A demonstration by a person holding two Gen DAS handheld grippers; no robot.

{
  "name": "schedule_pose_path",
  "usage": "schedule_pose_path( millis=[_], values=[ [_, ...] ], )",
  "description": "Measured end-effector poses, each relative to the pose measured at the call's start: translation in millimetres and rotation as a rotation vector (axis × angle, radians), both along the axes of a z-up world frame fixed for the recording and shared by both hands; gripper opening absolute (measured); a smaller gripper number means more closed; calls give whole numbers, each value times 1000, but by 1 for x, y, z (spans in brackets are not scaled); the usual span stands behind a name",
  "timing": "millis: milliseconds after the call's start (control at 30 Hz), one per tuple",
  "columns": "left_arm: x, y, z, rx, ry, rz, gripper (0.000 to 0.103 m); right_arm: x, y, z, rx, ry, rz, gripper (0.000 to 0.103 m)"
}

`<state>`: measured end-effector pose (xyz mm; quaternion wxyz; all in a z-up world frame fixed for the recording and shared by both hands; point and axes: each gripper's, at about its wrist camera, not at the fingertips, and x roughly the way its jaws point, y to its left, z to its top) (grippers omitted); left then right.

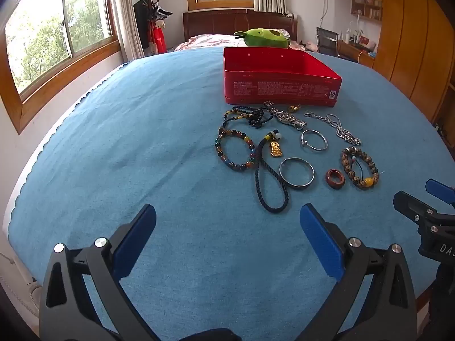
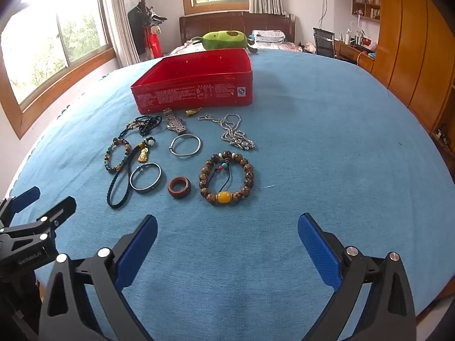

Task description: Organize jewelry

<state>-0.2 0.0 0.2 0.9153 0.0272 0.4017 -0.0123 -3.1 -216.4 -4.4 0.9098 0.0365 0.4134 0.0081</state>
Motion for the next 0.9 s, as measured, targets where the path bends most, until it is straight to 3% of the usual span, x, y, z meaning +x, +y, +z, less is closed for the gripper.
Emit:
schedule_pose_path(
  millis=[900],
  values=[
    [0, 0, 0, 5, -2, -1, 100, -2, 2, 2, 4, 0, 1, 99]
  ],
)
